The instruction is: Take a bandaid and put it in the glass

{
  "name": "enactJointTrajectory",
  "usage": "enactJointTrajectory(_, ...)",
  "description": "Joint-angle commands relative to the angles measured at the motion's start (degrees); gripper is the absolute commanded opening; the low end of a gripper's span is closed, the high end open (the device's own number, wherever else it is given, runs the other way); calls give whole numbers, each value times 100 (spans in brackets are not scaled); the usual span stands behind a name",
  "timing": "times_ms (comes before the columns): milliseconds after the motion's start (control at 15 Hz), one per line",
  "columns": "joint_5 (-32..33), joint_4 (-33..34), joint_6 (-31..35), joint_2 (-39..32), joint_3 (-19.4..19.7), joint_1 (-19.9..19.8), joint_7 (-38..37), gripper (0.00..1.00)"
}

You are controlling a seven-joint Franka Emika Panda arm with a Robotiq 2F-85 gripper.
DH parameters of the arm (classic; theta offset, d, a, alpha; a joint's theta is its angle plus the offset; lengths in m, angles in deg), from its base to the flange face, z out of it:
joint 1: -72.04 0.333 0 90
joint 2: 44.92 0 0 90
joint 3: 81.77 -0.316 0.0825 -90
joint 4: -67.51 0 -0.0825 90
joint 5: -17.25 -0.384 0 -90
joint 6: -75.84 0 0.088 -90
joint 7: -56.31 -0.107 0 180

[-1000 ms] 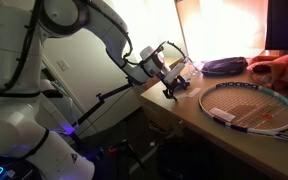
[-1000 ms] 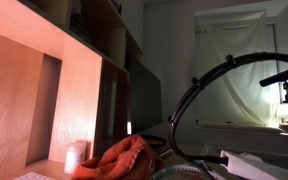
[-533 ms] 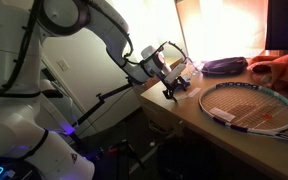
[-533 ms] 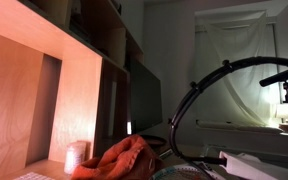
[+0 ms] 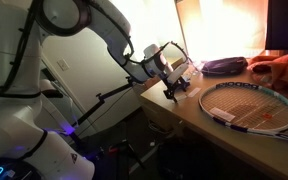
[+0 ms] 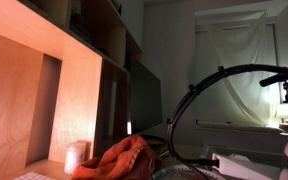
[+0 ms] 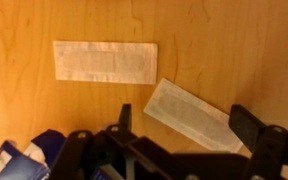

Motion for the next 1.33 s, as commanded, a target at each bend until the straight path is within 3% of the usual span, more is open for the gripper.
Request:
enactJointTrajectory(0, -256, -6, -13, -31, -86, -114, 338, 100)
enactJointTrajectory(67, -294, -4, -13, -29, -79, -110, 388, 100)
enactJointTrajectory(200, -295, -8, -47, 1, -14, -52, 383, 74)
enactJointTrajectory(400, -229, -73, 43, 67, 16, -23, 348, 49)
enactJointTrajectory(867, -31, -238, 269, 296, 162, 106, 108, 1)
enactJointTrajectory(1267, 1047, -837, 523, 1090, 545, 519, -1081, 1)
